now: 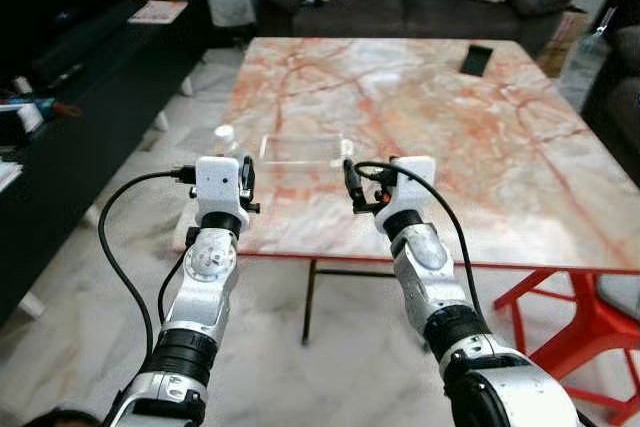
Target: Picking trash to rubbish bin
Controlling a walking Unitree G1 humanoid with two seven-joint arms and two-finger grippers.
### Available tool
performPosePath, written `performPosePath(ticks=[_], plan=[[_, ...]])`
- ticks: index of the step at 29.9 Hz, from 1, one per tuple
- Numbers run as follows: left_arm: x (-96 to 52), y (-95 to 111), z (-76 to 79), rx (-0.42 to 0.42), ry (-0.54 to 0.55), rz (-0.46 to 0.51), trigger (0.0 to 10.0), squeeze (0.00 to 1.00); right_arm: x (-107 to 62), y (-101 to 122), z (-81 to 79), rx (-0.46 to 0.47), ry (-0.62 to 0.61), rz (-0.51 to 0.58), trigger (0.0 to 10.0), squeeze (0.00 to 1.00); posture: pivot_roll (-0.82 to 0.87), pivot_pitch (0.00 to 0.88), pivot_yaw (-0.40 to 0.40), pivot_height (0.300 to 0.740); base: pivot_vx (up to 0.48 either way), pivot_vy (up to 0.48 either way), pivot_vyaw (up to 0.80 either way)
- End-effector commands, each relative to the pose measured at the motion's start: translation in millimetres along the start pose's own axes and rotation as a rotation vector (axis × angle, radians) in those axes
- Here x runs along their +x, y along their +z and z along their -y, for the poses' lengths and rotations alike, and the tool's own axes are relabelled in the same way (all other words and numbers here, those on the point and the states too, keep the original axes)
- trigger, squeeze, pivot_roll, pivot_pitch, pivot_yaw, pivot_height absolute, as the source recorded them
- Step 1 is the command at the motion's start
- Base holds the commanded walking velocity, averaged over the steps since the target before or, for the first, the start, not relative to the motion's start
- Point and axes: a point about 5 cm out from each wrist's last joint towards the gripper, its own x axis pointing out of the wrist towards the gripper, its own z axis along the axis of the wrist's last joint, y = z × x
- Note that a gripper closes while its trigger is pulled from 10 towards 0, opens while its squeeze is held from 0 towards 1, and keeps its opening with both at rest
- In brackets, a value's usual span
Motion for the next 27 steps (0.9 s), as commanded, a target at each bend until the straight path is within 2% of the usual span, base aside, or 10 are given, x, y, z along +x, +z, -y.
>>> performPosePath(ticks=[1,10,21,24,27], plan=[[4.0,9,-14.4,0.020,0.045,0.023,10.0,0.00,2.8,1,-11.0,0.006,0.028,0.003,10.0,0.00,0.07,0.000,-0.032,0.740,0.450,0.000,0.00],[5.2,14,-19.8,0.026,0.072,0.041,10.0,0.00,3.4,0,-12.0,-0.012,0.042,-0.008,10.0,0.00,0.08,0.000,-0.041,0.740,0.450,0.000,0.00],[7.4,32,-25.9,0.029,0.108,0.100,10.0,0.00,5.2,1,-15.2,-0.021,0.061,-0.017,10.0,0.00,0.09,0.000,-0.058,0.740,0.450,0.000,0.00],[4.8,32,-26.6,0.061,0.103,0.101,10.0,0.00,4.4,-2,-16.1,-0.022,0.068,-0.032,10.0,0.00,0.09,0.000,-0.060,0.740,0.000,0.000,0.00],[2.2,30,-27.1,0.050,0.108,0.093,10.0,0.00,4.1,-2,-15.8,-0.023,0.068,-0.033,10.0,0.00,0.09,0.000,-0.059,0.740,0.000,0.000,0.00]])
